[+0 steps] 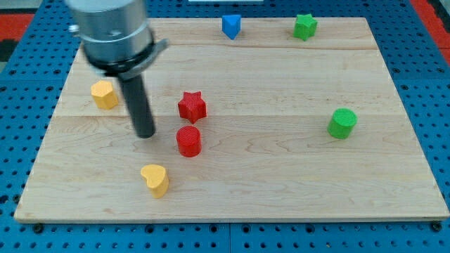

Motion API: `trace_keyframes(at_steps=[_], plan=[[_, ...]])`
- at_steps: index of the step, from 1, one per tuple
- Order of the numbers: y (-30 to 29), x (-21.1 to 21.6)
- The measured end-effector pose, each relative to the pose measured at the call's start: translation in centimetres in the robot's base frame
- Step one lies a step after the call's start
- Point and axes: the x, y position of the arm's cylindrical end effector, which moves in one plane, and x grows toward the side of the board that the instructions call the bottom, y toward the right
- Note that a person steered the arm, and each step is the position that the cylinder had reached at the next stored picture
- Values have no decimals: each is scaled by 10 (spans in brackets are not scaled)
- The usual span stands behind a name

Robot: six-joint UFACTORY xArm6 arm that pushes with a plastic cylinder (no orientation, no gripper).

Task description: Move red circle towards the center right

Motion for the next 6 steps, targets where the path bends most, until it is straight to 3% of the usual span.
trace_keyframes(at_steps=[1, 3, 4, 5, 6], plan=[[57, 22], [212, -5], [242, -49], [261, -58], [224, -68]])
